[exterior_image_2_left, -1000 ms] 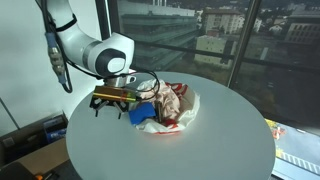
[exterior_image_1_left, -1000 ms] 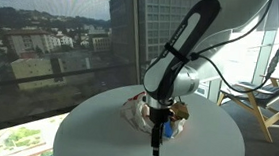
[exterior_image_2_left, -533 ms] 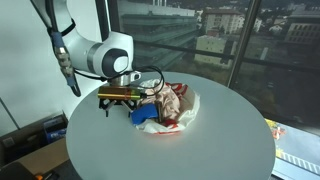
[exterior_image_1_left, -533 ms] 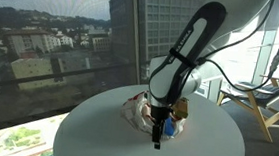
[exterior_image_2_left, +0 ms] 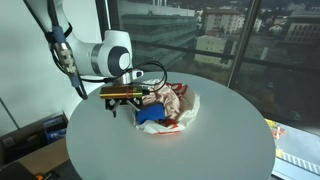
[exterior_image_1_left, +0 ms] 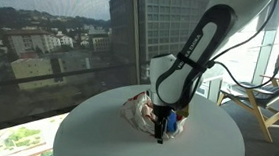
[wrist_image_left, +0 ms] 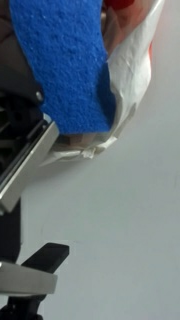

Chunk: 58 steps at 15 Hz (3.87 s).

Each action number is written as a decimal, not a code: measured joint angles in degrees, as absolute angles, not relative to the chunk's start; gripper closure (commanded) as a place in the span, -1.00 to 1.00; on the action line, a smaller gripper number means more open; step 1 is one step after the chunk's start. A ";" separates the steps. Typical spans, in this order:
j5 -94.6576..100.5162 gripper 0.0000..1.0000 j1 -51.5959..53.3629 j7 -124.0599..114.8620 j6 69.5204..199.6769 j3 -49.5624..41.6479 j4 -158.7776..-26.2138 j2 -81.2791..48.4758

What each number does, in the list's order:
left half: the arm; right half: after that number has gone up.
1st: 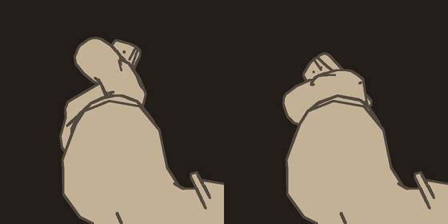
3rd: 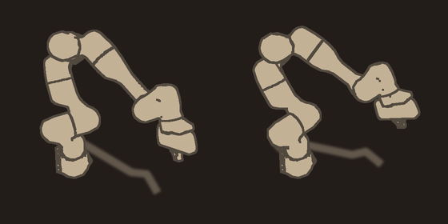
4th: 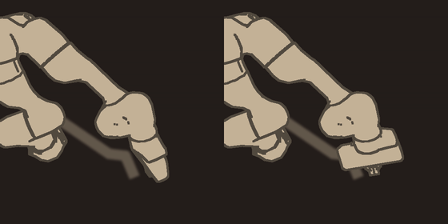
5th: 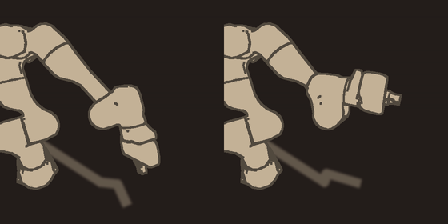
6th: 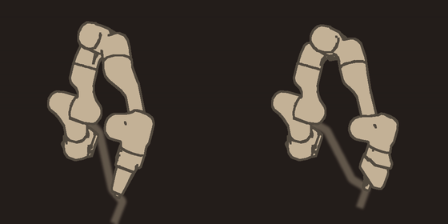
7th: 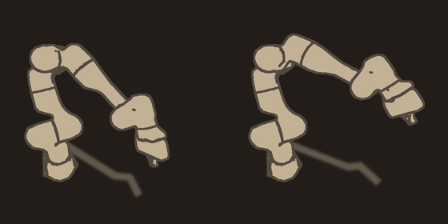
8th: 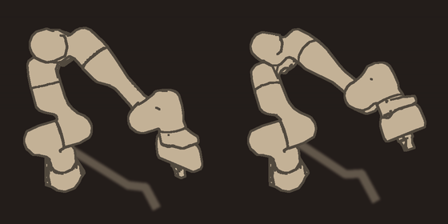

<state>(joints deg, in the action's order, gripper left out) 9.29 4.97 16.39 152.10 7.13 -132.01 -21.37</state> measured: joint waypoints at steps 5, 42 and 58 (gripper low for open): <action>11.19 -1.00 5.33 14.72 156.17 5.52 -132.13 -22.59; -15.96 0.99 -10.96 33.71 137.93 19.05 -119.63 -19.12; -7.00 0.38 0.13 37.63 132.72 13.39 -117.69 -22.95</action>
